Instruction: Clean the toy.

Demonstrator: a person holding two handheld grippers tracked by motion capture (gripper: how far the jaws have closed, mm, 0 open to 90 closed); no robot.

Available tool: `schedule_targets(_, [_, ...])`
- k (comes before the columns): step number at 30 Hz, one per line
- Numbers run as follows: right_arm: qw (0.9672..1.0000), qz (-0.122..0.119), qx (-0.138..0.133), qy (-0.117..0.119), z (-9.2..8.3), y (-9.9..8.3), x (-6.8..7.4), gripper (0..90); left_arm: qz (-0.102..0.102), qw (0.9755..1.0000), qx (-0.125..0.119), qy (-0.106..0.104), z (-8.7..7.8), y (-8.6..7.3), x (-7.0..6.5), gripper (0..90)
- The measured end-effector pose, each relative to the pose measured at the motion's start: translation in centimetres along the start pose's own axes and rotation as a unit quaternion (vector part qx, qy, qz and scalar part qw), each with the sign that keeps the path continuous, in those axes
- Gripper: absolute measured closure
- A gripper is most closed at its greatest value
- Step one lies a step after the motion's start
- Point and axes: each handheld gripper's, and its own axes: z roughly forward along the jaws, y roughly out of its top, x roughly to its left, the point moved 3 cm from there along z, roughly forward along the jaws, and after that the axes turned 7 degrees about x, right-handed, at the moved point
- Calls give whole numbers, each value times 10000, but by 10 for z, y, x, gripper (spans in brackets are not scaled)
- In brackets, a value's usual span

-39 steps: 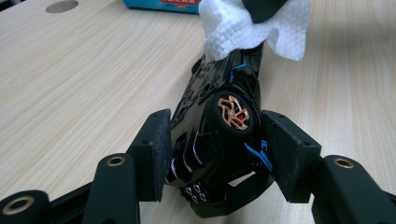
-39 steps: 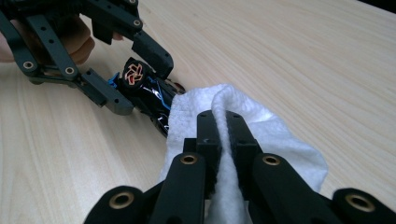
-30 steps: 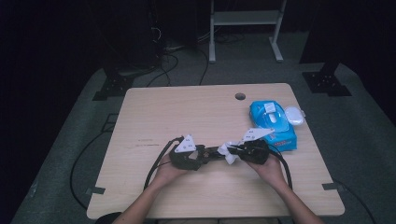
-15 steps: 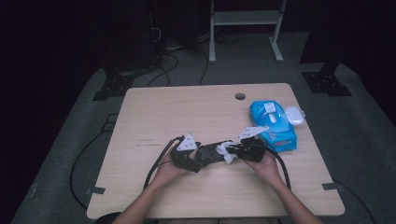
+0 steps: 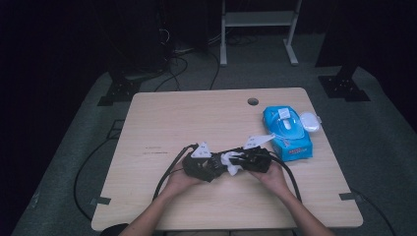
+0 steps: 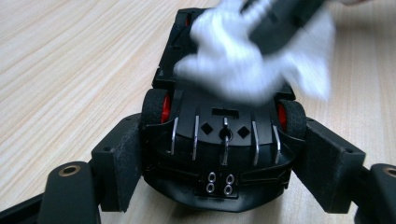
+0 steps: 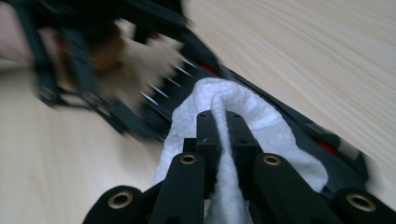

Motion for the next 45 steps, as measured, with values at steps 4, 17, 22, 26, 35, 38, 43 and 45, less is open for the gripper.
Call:
schedule_targets(4, [9994,-312,25,115,15,10,17,848,71,9999,109,37,0,-2,-1,237])
schedule_targets(17, [10000,-69,-47,-34,1,-2,4,849,69,10000,17,47,0,1,-2,241])
schedule_targets(22, [9997,-229,-23,-91,7,6,10,848,19,10000,24,5,-2,0,-1,242])
schedule_targets(26, [9992,-134,48,-363,1,1,0,849,25,10000,-36,22,-2,1,-1,243])
schedule_targets(35, [9995,-304,-62,-104,18,23,15,848,76,9999,-41,60,-2,3,-3,244])
schedule_targets(38, [9986,-256,22,-468,19,29,4,849,78,9999,-50,58,-2,3,-2,244])
schedule_targets(43, [9993,-93,-49,-370,22,32,0,849,119,9999,-41,74,-2,3,-3,245])
schedule_targets(45, [9991,-178,-19,-389,25,34,5,848,151,9999,35,75,-1,1,-3,245])
